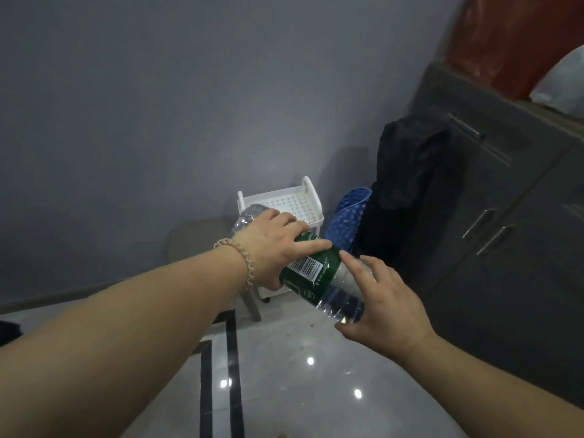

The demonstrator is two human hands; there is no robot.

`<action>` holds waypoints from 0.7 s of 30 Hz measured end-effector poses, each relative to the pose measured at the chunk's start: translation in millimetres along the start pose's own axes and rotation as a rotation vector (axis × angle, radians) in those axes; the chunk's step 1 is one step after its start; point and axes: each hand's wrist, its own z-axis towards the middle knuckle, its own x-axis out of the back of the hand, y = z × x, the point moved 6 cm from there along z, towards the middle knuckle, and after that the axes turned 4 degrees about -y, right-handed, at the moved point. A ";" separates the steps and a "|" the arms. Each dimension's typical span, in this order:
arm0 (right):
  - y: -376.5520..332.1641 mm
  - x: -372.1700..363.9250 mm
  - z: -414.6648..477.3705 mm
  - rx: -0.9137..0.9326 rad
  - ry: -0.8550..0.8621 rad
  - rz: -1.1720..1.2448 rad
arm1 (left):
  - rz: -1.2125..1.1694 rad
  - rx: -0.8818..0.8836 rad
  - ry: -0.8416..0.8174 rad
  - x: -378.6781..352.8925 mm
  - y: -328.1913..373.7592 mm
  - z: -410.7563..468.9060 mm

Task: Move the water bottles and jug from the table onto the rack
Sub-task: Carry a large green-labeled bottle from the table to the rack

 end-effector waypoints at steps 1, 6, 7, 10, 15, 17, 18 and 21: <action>3.6 -4.3 15.2 -0.020 0.002 0.007 | 0.003 -0.022 -0.013 -6.5 -11.8 13.6; 28.4 -23.3 90.0 -0.101 -0.037 0.066 | 0.008 -0.097 -0.037 -40.1 -65.0 76.7; 32.6 -25.8 100.9 -0.107 -0.037 0.072 | 0.005 -0.102 -0.044 -46.3 -72.1 85.8; 52.1 -40.1 148.9 -0.111 -0.047 0.114 | -0.015 -0.097 -0.061 -71.6 -101.8 121.7; 74.9 -68.8 207.9 -0.152 -0.100 0.146 | -0.047 -0.136 -0.131 -114.2 -137.8 170.6; 80.9 -76.5 226.5 -0.182 -0.099 0.166 | -0.058 -0.170 -0.152 -126.8 -150.4 188.0; 84.4 -82.6 237.2 -0.201 -0.105 0.174 | -0.069 -0.186 -0.165 -134.4 -158.3 197.5; 88.7 -98.9 262.7 -0.269 -0.116 0.203 | -0.086 -0.255 -0.181 -155.4 -178.2 224.1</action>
